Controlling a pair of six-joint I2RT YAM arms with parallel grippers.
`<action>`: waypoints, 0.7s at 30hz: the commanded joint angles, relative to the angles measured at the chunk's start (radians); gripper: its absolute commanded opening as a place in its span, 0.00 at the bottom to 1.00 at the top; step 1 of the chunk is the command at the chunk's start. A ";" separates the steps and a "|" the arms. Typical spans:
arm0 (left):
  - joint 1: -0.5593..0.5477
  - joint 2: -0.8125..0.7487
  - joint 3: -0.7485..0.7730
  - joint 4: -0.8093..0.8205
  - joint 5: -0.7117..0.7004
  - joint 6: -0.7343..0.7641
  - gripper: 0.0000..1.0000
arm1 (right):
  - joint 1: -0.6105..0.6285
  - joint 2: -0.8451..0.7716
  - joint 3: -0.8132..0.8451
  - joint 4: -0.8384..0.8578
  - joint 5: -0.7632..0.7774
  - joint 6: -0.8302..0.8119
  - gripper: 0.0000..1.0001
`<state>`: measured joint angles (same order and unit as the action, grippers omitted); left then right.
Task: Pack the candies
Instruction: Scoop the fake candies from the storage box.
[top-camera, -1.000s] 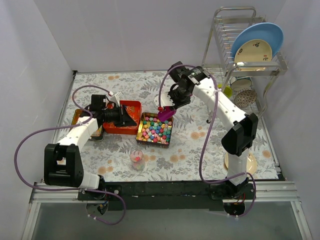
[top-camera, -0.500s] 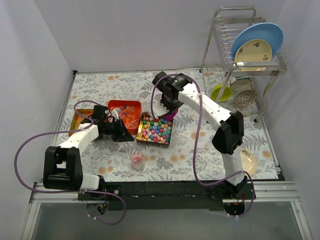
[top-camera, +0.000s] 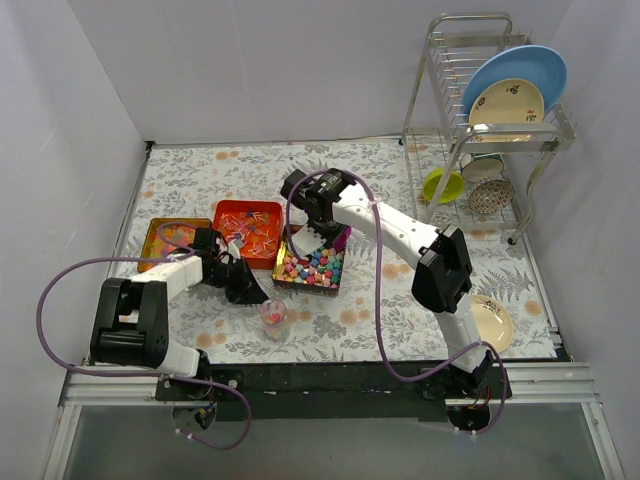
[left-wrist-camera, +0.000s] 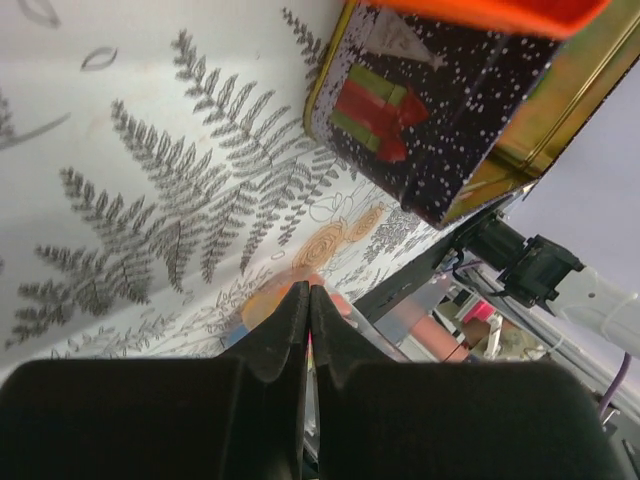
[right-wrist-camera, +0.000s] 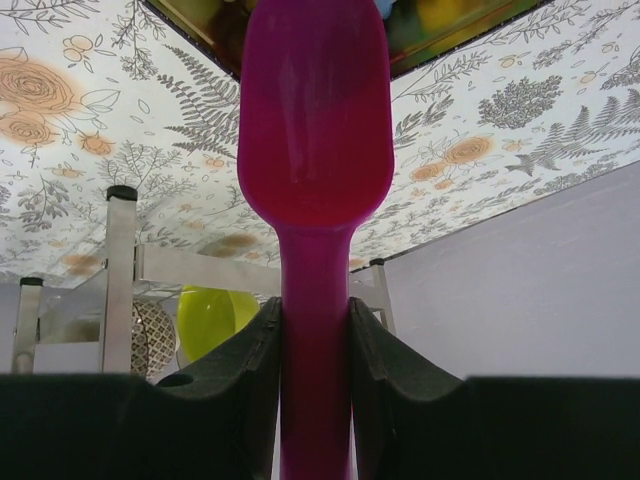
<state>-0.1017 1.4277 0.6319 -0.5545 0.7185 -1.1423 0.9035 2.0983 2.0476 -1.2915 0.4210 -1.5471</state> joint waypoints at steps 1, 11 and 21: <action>-0.024 0.060 0.011 0.105 0.079 -0.020 0.00 | -0.002 0.006 -0.023 -0.014 0.055 -0.012 0.01; -0.062 0.171 0.025 0.249 0.098 -0.005 0.00 | -0.037 -0.050 -0.142 -0.014 -0.096 0.027 0.01; -0.062 0.152 0.020 0.280 0.121 -0.007 0.00 | -0.040 0.051 -0.057 -0.014 -0.090 0.093 0.01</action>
<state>-0.1638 1.5993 0.6403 -0.3046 0.8047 -1.1503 0.8558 2.0987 1.9419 -1.2617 0.3370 -1.4952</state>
